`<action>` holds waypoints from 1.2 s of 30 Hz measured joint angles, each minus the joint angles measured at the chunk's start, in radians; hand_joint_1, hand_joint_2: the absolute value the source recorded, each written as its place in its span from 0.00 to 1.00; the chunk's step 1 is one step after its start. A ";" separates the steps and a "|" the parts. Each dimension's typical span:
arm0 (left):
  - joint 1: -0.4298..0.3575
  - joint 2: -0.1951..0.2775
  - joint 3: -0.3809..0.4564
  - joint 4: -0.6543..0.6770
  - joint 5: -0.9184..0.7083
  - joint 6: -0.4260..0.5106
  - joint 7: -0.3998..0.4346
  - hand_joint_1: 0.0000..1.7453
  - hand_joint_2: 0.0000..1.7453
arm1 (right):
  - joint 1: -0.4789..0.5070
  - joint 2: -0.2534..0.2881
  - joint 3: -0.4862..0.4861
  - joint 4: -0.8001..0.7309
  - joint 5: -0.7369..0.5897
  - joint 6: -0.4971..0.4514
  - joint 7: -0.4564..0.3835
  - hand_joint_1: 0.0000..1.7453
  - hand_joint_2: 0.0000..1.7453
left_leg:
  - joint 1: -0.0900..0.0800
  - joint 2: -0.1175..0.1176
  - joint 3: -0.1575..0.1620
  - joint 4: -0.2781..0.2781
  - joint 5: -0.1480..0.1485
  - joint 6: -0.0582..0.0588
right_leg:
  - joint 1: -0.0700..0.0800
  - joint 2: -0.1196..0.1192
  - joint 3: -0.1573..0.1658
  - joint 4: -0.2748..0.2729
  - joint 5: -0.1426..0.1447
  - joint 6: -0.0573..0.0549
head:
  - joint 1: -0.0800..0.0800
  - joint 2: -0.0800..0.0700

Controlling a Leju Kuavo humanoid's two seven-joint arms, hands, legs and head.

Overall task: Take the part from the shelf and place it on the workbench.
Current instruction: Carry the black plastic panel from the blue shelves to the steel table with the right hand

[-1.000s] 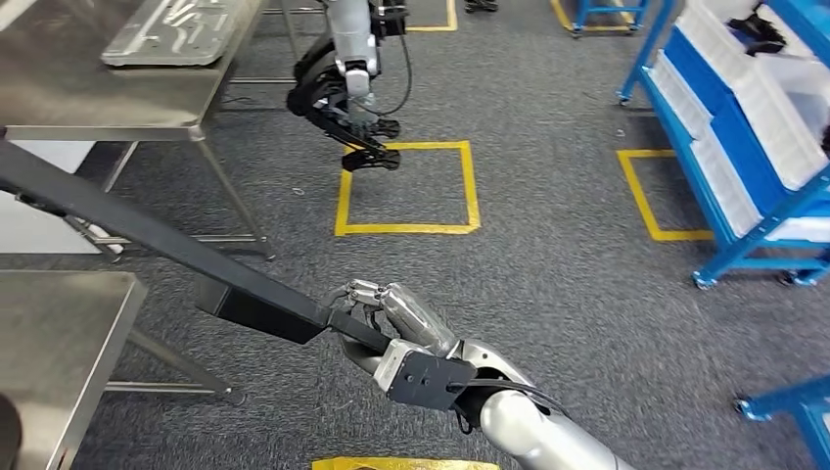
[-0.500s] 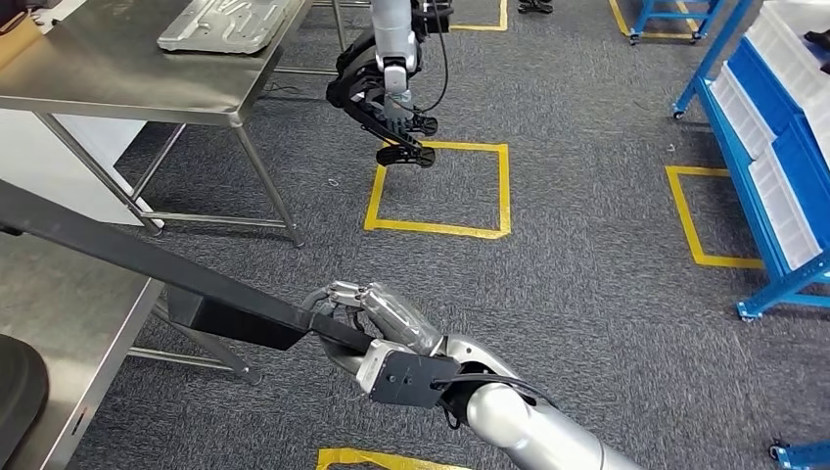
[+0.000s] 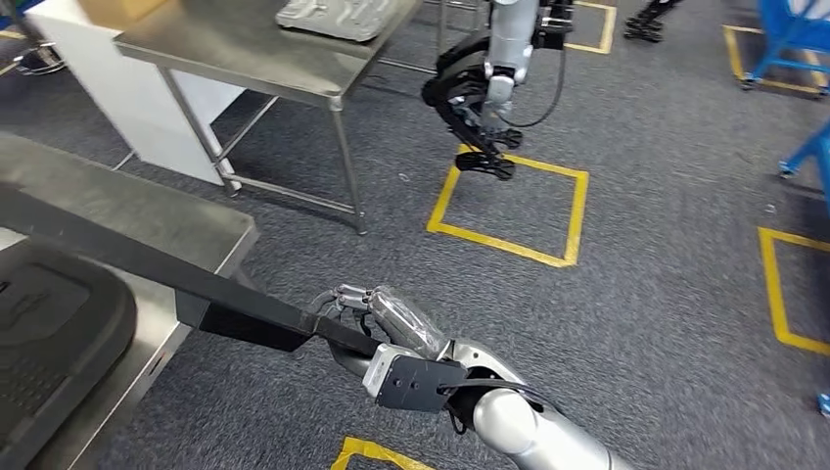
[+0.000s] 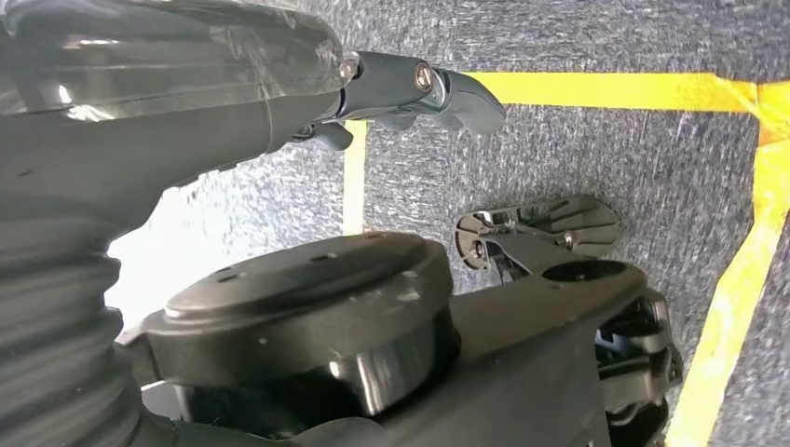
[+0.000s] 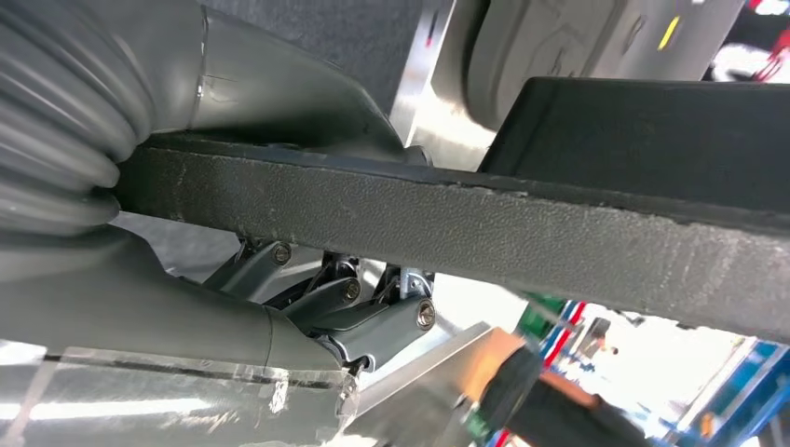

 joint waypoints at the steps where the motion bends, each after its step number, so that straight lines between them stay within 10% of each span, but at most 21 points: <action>1: -0.001 0.000 0.000 0.000 0.000 0.000 0.000 0.00 1.00 | 0.000 0.000 0.001 0.000 0.000 0.000 0.000 1.00 1.00 | 0.000 -0.012 -0.003 0.006 -0.004 -0.005 | -0.004 0.022 0.023 -0.058 0.024 0.000 | 0.003 0.000; 5: 0.001 0.001 0.000 0.000 0.002 0.000 0.000 0.00 1.00 | -0.003 0.001 0.004 0.001 0.000 0.000 0.000 1.00 1.00 | 0.008 -0.046 -0.015 0.013 -0.008 -0.030 | -0.002 0.030 0.048 -0.118 0.031 -0.016 | 0.000 0.000; 9: 0.000 0.002 0.000 0.000 0.004 0.002 0.000 0.00 1.00 | -0.008 0.005 0.005 0.001 0.000 0.002 -0.001 1.00 1.00 | 0.005 0.049 -0.073 0.147 -0.080 -0.049 | 0.000 -0.023 0.064 -0.132 0.030 -0.036 | -0.022 0.000; 12: -0.003 0.002 0.002 0.000 0.008 0.002 0.000 0.00 1.00 | -0.006 0.004 0.007 0.002 0.000 0.003 -0.001 1.00 1.00 | 0.010 0.074 -0.140 0.280 -0.124 -0.055 | 0.006 -0.068 0.072 -0.132 0.020 -0.042 | -0.035 0.000; 18: 0.004 0.002 0.002 0.000 0.010 0.002 0.003 0.00 1.00 | -0.007 0.005 0.010 0.001 0.000 0.004 0.000 1.00 1.00 | -0.008 0.151 -0.014 0.016 -0.004 -0.029 | 0.014 -0.133 0.100 -0.133 -0.003 -0.028 | -0.053 0.000; 20: 0.006 0.002 0.002 0.000 0.010 0.002 0.003 0.00 1.00 | -0.007 0.005 0.011 0.001 0.000 0.004 0.000 1.00 1.00 | -0.009 0.132 -0.015 0.009 -0.003 -0.019 | 0.015 -0.150 0.105 -0.136 -0.007 -0.018 | -0.050 0.000; 22: 0.006 0.003 0.002 0.000 0.010 0.003 0.003 0.00 1.00 | -0.010 0.006 0.012 0.001 0.001 0.004 -0.001 1.00 1.00 | -0.003 0.109 -0.008 -0.004 0.002 -0.008 | 0.011 -0.117 0.102 -0.114 -0.024 -0.007 | -0.045 0.000; 24: 0.005 0.003 0.002 0.000 0.010 0.004 0.003 0.00 1.00 | -0.010 0.005 0.013 0.001 0.001 0.004 -0.001 1.00 1.00 | 0.001 0.087 -0.001 -0.011 0.005 0.001 | 0.006 -0.057 0.055 -0.018 -0.073 -0.002 | -0.033 0.000; 27: 0.004 0.003 0.002 0.000 0.010 0.004 0.003 0.00 1.00 | -0.005 0.001 0.015 0.001 0.000 0.004 0.000 1.00 1.00 | 0.001 0.049 0.000 -0.010 0.004 0.005 | 0.006 -0.034 -0.044 0.141 -0.114 0.001 | -0.015 0.000; 31: 0.004 0.003 0.002 0.000 0.010 0.003 0.003 0.00 1.00 | -0.004 -0.001 0.015 0.002 0.000 0.004 0.000 1.00 1.00 | 0.002 -0.005 0.005 0.000 -0.006 -0.004 | -0.001 0.011 0.015 -0.046 0.022 -0.003 | 0.001 0.000; 33: 0.004 0.003 0.002 0.000 0.010 0.003 0.005 0.00 1.00 | -0.005 -0.001 0.016 0.002 0.001 0.004 0.000 1.00 1.00 | 0.004 -0.027 -0.003 0.006 -0.010 -0.015 | -0.004 0.048 0.043 -0.116 0.040 -0.005 | 0.003 0.000; 36: 0.008 0.003 0.002 0.000 0.012 0.002 0.016 0.00 1.00 | -0.006 0.000 0.016 0.002 0.001 0.004 0.001 1.00 1.00 | 0.010 -0.046 -0.009 0.008 -0.011 -0.034 | -0.002 0.027 0.052 -0.130 0.035 -0.019 | 0.003 0.000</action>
